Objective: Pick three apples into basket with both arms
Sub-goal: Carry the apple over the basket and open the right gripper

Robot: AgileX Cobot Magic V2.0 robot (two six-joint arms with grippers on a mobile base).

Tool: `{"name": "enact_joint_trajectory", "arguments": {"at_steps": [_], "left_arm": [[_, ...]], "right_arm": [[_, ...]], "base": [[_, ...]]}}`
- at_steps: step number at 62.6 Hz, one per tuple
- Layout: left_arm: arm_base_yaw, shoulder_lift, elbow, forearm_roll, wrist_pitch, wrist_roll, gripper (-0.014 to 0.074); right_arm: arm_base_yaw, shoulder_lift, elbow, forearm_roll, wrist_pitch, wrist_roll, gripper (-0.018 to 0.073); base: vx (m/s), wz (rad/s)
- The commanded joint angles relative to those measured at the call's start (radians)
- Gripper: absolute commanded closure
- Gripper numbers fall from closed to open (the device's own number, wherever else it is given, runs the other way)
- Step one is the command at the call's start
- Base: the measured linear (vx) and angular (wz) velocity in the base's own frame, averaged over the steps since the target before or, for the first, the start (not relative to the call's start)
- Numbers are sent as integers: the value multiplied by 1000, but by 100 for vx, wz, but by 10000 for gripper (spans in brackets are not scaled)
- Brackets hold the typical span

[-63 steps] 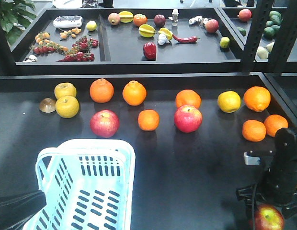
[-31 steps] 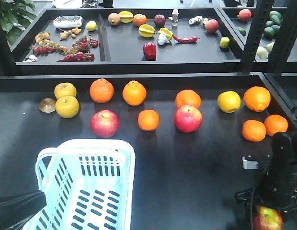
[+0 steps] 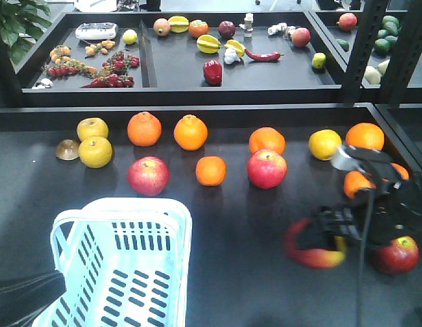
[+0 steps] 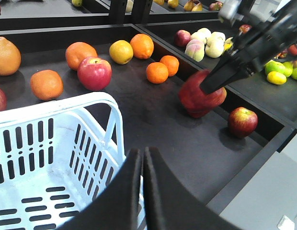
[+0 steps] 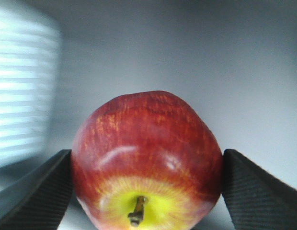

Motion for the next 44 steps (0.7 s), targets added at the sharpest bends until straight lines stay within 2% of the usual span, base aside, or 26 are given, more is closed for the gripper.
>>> {"name": "enact_joint_trajectory", "arguments": {"at_steps": [1, 7, 17, 30, 36, 44], "left_arm": [[0, 2, -24, -34, -35, 1, 602], [0, 2, -24, -34, -35, 1, 602], [0, 2, -24, -34, -35, 1, 602], [0, 2, -24, -34, -38, 1, 602], [0, 2, -24, -35, -37, 1, 602], [0, 2, -24, -35, -37, 1, 602]], "right_arm": [[108, -60, -20, 208, 31, -116, 564], [243, -66, -20, 252, -18, -121, 564], [438, -31, -20, 266, -140, -121, 564], [602, 67, -29, 274, -328, -177, 543], [638, 113, -54, 295, -372, -226, 475], [650, 155, -107, 326, -370, -279, 282]], "base": [[0, 0], [0, 0], [0, 0], [0, 0], [0, 0], [0, 0]]}}
